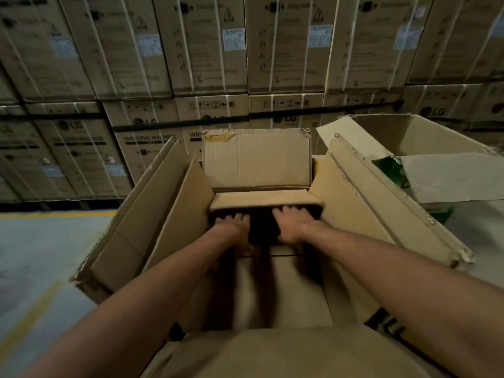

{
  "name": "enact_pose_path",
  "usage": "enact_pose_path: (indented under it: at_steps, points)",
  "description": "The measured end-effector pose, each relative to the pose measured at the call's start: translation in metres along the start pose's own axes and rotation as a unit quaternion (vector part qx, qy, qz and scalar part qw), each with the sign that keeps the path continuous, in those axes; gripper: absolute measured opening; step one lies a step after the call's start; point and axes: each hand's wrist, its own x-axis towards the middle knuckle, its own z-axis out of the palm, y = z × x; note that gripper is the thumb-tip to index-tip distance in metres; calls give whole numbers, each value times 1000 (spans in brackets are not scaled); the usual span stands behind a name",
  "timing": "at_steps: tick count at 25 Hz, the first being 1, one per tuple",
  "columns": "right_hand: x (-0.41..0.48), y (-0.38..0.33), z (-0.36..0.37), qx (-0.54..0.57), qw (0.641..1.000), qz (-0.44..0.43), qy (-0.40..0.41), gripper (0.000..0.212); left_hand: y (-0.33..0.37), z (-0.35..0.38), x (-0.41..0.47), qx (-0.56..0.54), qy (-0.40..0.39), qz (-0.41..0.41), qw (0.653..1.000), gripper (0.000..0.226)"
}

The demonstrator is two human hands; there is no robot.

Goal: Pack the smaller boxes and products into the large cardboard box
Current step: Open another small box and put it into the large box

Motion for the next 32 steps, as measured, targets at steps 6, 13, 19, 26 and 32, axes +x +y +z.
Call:
enact_pose_path:
  at_steps: [6,13,19,26,32]
  points:
    - [58,32,-47,78,978,28,194,101,-38,-44,58,-113,200,-50,972,103]
    - [113,55,-11,58,996,40,63,107,-66,-19,103,-10,159,-30,987,95]
    - [101,49,-25,19,998,49,36,92,-58,-35,89,-45,125,-33,991,83]
    - [22,50,-89,-13,994,38,106,31,-9,-74,31,-149,259,33,954,35]
    - [-81,81,-110,-2,964,55,261,11,69,-107,-26,-244,342,108,901,26]
